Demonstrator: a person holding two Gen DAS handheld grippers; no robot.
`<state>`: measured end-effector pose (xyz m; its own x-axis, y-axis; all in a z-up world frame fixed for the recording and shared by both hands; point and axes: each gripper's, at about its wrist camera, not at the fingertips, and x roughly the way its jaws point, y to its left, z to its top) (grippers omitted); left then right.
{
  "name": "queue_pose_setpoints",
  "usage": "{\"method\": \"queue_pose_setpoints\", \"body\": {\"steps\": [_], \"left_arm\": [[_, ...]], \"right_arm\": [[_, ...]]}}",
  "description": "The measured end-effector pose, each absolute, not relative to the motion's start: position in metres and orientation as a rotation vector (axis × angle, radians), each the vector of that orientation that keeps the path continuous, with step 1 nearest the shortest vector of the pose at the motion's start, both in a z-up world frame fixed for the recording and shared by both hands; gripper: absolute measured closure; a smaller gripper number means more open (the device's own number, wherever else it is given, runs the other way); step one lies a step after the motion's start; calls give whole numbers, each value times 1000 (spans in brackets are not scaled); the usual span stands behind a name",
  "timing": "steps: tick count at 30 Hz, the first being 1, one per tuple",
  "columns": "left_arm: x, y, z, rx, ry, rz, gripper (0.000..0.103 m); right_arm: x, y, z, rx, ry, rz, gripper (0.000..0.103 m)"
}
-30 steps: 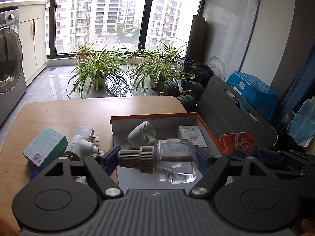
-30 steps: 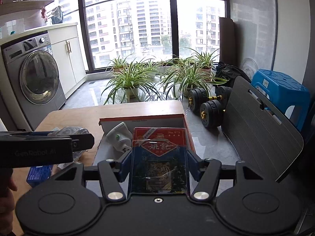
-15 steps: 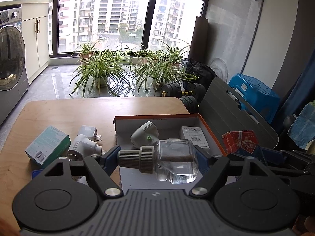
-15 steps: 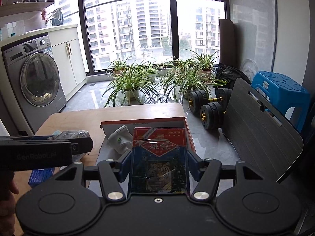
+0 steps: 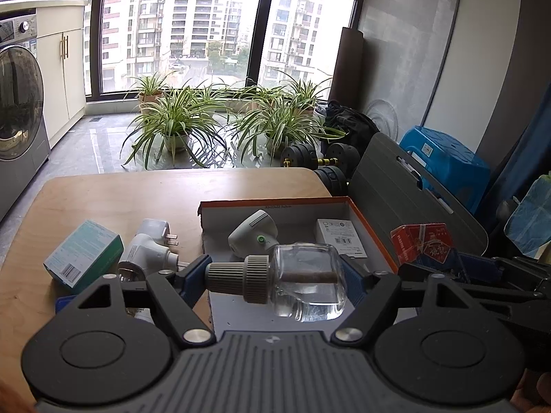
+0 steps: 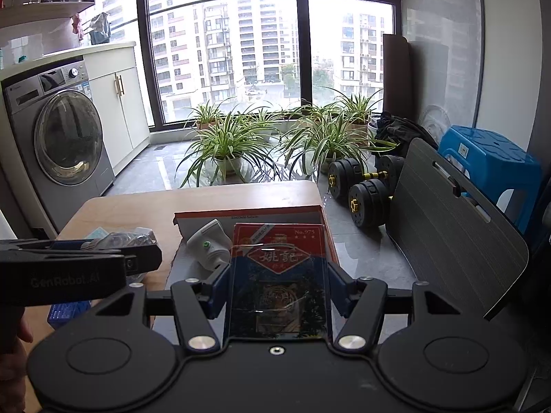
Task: Organize rigid objects
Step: 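Move the glass bottle with left while right moves the card pack over the tray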
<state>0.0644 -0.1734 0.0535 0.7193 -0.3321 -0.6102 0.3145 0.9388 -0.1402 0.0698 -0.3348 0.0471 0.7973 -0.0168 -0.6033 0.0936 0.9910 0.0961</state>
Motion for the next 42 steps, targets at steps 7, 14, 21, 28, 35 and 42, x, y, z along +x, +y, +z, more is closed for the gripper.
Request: {"method": "queue_pose_setpoints", "body": {"steps": [7,14,21,28,35,42], "left_arm": [[64,-173,53,-26,681,-357,24],[63,-174,51,-28,678,-360,24],[65,-173,46,-22,685,-362,24],[67,-171,45,-30,688,-351,24],[67,-169,44,-31,691,-346,24],[67,-169,42,-23,694,-348,24]], "right_arm": [[70,-335,47,123,645,-61,31],[70,-335,47,121,646,-60,31],[69,-339,49,125,653,-59,31],[74,-341,47,116,665,-59,31],[74,-340,46,114,665,-60,31],[75,-340,46,117,666,-62,31]]}}
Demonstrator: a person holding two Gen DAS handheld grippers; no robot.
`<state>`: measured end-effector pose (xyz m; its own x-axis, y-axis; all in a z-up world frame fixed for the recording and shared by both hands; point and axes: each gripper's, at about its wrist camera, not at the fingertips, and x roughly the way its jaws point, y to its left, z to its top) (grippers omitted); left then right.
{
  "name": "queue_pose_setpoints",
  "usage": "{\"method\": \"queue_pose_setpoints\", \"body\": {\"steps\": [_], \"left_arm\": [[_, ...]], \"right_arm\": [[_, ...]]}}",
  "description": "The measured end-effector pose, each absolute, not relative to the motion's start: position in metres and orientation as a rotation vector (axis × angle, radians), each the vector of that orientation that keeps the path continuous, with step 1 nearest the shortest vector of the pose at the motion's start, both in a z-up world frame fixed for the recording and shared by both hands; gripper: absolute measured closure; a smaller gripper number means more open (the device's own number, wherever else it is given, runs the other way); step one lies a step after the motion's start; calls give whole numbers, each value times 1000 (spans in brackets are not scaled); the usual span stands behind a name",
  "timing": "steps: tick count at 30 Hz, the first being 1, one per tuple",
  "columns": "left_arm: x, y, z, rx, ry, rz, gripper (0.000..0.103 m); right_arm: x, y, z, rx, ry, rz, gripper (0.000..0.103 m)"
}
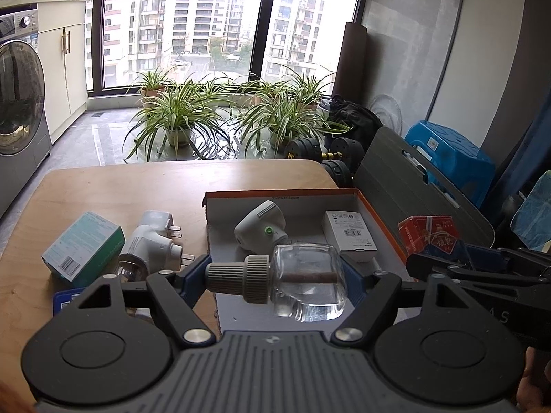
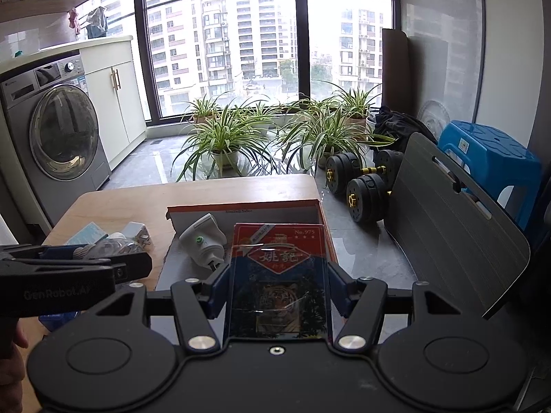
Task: Organize rigid objects
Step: 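Move the glass bottle with left while right moves the card pack over the tray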
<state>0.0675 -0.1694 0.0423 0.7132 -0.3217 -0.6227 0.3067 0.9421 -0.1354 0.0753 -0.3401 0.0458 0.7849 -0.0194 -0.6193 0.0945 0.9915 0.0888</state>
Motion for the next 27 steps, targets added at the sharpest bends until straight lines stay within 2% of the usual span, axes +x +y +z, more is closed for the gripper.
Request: {"method": "queue_pose_setpoints", "body": {"steps": [27], "left_arm": [[68,-169,35,-15,716,-339,24]], "right_arm": [[76,-343,43,118,672,-64,31]]}}
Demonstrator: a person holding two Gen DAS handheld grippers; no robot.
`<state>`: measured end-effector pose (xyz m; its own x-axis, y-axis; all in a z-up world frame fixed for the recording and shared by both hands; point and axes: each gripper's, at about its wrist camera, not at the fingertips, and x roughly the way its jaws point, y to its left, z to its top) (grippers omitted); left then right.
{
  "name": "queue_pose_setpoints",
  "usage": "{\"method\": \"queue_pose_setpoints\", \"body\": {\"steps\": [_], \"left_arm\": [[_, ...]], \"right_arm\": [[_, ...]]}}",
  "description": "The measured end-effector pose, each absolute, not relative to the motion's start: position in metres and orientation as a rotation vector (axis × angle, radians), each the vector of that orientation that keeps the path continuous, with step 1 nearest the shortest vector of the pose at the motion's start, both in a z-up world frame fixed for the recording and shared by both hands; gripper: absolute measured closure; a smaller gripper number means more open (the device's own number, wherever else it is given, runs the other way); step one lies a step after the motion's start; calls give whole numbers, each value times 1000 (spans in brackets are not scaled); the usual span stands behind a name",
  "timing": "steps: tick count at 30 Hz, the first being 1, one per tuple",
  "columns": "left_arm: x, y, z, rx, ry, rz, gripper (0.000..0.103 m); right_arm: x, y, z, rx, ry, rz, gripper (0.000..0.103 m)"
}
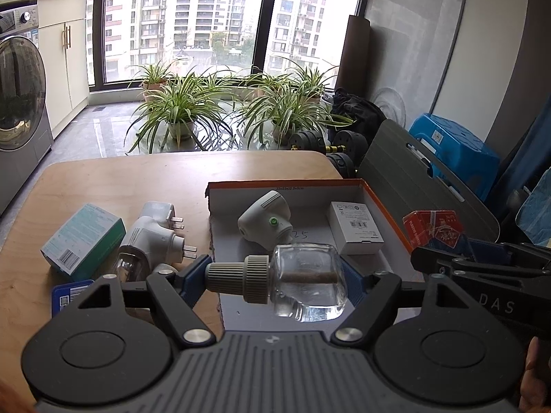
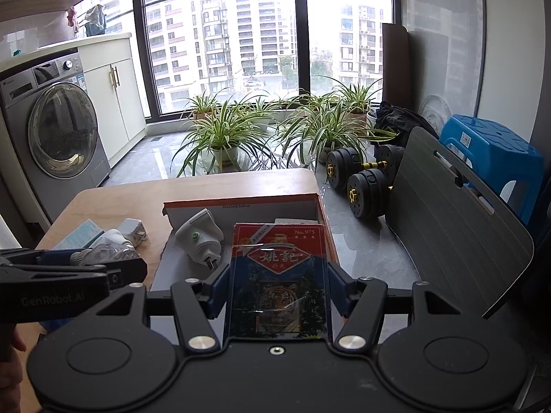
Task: Organize rigid objects
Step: 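Move the glass bottle with left while right moves the card pack over the tray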
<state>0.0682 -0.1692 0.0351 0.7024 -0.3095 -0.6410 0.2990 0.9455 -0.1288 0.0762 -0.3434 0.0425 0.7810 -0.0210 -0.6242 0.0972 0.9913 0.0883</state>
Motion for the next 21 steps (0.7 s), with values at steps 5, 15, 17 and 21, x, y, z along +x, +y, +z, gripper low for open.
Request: {"method": "queue_pose_setpoints", "body": {"steps": [5,15,17,21], "left_arm": [[66,-170,34,-14,715,-343,24],[68,-173,29,-8,728,-348,24],[68,-174,28,-8,732,-348,24],[66,-175,27,-8,737,-349,24]], "right_arm": [[75,-345,41,117,674,-65,31],[73,-350,29,112,687,-68,31],[73,-350,22,111,694,-68,31],[72,-350,20,111,702,-67,31]]}}
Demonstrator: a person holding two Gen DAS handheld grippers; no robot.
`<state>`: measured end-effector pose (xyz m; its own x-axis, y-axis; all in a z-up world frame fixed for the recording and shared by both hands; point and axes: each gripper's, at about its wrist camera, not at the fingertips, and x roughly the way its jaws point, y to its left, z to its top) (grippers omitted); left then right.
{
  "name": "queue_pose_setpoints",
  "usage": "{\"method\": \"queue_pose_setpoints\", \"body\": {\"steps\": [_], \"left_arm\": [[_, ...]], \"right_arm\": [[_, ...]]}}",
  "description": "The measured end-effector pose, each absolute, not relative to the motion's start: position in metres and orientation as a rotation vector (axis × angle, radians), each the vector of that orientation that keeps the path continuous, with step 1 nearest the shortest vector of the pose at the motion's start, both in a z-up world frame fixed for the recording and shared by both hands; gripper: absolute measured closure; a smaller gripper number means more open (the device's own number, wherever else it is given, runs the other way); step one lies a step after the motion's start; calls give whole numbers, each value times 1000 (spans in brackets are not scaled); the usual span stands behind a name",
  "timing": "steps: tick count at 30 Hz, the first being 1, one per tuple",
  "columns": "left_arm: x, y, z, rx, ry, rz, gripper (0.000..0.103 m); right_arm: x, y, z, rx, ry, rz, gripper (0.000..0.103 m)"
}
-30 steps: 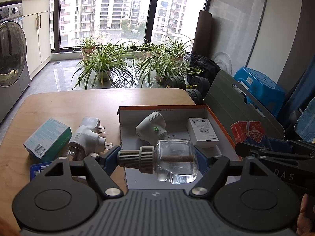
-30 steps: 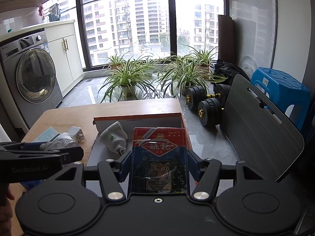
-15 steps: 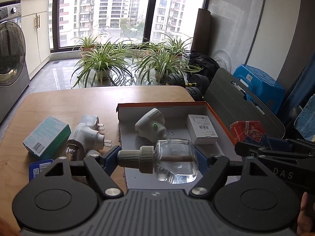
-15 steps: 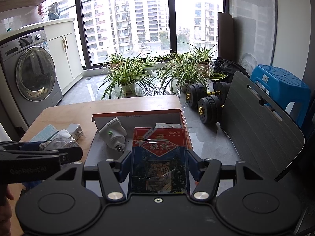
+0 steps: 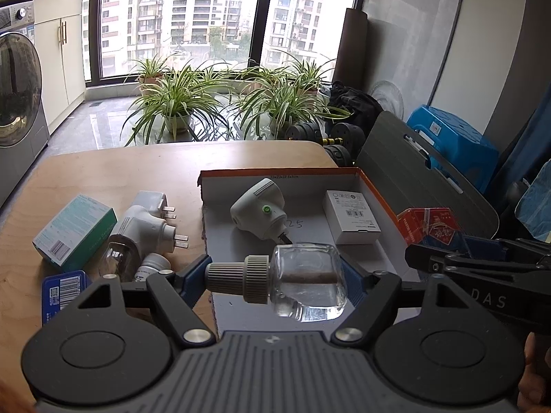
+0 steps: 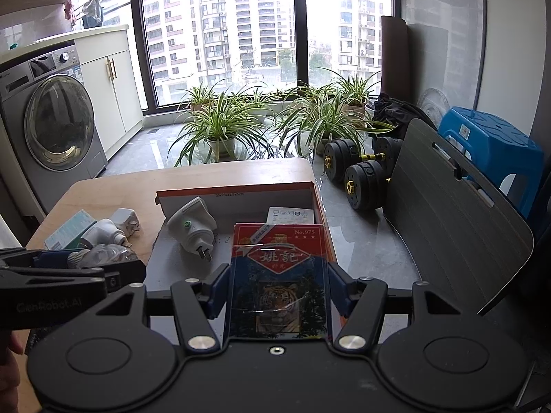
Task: Organize rigid objects
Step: 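Move the glass bottle with left while right moves the card pack over the tray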
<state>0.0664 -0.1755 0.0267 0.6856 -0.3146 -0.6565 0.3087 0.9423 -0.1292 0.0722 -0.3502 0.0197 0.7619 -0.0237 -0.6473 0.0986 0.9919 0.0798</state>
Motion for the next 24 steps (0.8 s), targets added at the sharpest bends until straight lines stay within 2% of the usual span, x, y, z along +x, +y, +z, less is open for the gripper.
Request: {"method": "queue_pose_setpoints", "body": {"steps": [24], "left_arm": [[64,-184,13,2,770,-362,24]], "right_arm": [[82,-350,7,105,743,-64,31]]}}
